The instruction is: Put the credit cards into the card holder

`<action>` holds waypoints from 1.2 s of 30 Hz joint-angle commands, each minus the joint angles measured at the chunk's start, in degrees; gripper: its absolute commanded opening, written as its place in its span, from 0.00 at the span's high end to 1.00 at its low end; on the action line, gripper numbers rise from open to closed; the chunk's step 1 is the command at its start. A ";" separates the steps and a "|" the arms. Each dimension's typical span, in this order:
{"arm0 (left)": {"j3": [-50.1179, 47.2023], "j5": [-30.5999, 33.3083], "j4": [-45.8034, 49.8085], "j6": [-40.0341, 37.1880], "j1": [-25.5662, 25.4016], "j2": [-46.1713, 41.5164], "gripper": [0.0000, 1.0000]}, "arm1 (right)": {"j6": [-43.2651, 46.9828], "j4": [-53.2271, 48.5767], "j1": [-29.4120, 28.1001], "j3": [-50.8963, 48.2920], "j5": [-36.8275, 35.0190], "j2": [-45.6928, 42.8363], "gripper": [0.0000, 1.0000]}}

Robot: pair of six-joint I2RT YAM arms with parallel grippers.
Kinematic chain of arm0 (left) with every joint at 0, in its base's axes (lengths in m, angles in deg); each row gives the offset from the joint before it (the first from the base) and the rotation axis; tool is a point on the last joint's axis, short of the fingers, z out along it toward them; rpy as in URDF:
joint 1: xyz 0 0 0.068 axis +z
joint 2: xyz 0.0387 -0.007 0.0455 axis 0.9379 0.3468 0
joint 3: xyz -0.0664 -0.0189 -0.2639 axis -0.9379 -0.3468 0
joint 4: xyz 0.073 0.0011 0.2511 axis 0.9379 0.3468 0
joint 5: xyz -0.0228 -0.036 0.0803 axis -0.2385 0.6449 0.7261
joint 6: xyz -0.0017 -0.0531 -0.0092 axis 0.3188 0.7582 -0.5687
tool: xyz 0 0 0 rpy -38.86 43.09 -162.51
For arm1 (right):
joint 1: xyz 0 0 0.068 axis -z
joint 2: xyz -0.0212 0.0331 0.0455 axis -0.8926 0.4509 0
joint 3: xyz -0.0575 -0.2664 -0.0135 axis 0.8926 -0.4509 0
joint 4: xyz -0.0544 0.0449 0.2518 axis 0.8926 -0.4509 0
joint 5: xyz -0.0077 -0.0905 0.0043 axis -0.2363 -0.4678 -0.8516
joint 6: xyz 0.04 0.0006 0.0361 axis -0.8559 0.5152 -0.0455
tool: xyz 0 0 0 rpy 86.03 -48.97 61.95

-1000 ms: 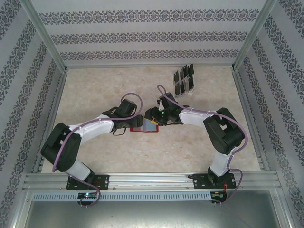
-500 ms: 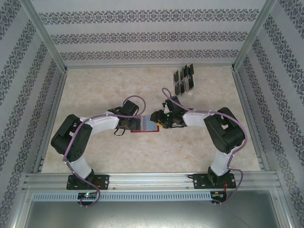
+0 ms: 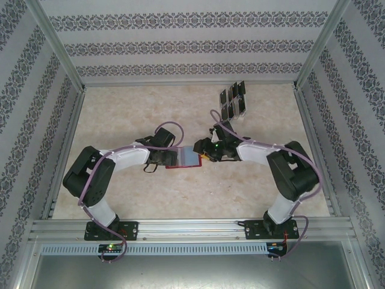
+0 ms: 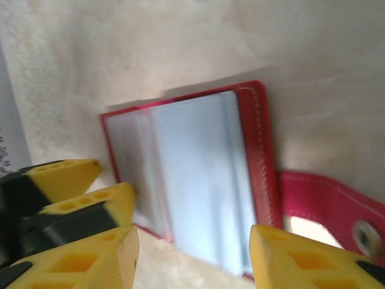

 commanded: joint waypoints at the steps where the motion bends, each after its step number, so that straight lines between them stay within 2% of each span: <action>1: 0.15 -3.14 1.82 -0.62 0.74 -3.74 0.22 | 4.54 -7.36 2.58 6.73 -1.91 -7.05 0.48; 4: 0.80 -6.29 0.99 0.66 0.71 -6.30 0.20 | 9.97 -15.16 5.78 13.60 -6.14 -8.54 0.48; 9: 3.00 -10.56 0.40 2.84 0.68 -8.33 0.18 | 18.42 -26.09 10.12 25.36 -16.06 -4.51 0.48; 16: 5.75 -10.08 1.78 3.12 0.70 -8.70 0.17 | 26.21 -33.95 12.79 39.92 -24.89 6.92 0.51; 23: 6.01 -8.33 2.25 3.20 0.68 -8.74 0.16 | 31.82 -41.07 13.38 53.21 -28.30 18.44 0.60; 28: 6.09 -7.52 2.07 3.56 0.68 -8.58 0.16 | 33.30 -43.78 13.18 58.86 -30.16 24.72 0.64; 36: 6.33 -7.33 2.33 3.60 0.70 -8.19 0.16 | 34.99 -43.55 13.28 59.15 -34.60 25.42 0.69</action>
